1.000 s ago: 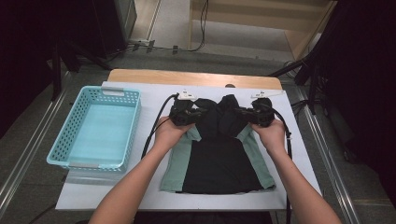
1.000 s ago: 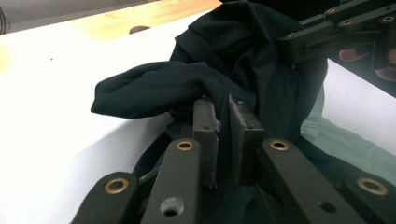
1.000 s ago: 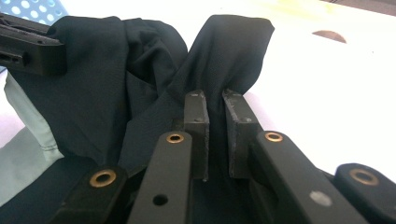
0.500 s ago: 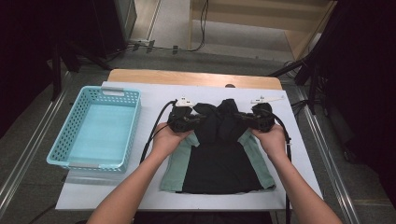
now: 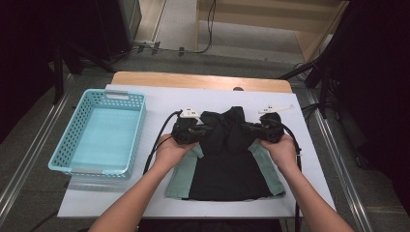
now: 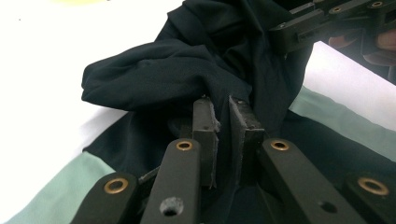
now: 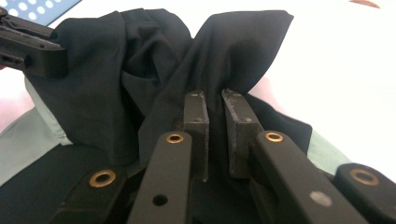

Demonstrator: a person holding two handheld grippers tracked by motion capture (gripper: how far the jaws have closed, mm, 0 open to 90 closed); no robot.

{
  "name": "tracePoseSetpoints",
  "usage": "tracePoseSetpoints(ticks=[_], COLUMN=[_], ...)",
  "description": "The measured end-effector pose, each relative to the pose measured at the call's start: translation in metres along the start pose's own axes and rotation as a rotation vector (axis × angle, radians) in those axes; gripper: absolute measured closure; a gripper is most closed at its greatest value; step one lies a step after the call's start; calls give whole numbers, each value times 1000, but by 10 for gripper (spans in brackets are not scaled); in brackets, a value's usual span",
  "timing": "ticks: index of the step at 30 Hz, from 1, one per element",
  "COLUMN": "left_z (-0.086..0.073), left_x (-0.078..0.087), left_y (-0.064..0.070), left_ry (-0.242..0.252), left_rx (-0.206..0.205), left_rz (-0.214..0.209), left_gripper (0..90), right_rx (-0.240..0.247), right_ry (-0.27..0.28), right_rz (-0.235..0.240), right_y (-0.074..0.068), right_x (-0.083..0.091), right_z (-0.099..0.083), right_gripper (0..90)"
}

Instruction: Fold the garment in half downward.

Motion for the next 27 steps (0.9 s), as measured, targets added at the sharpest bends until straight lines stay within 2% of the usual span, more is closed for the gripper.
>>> tracePoseSetpoints(ticks=[14, 17, 27], left_z=[-16, -19, -31], left_x=[3, 4, 5], left_y=[8, 9, 11], left_ry=[-47, -57, -87], left_rx=[-30, -26, -30], left_rz=[-8, -9, -15], left_gripper=[832, 832, 833], right_rx=[18, 21, -2], right_ry=[-32, -42, -56], right_rz=[19, 18, 32], right_y=[-10, -12, -13], right_x=[2, 3, 3], right_z=[-20, -25, -40], right_gripper=[790, 790, 789])
Point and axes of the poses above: each handheld gripper's, and its own axes: x roughly backward along the jaws, z roughly out of its top, y roughly to its right, the point moved 2 cm from there along -x, roughly forward along the jaws, and after that the axes turned 13 degrees about -y, right-handed, at the moved point
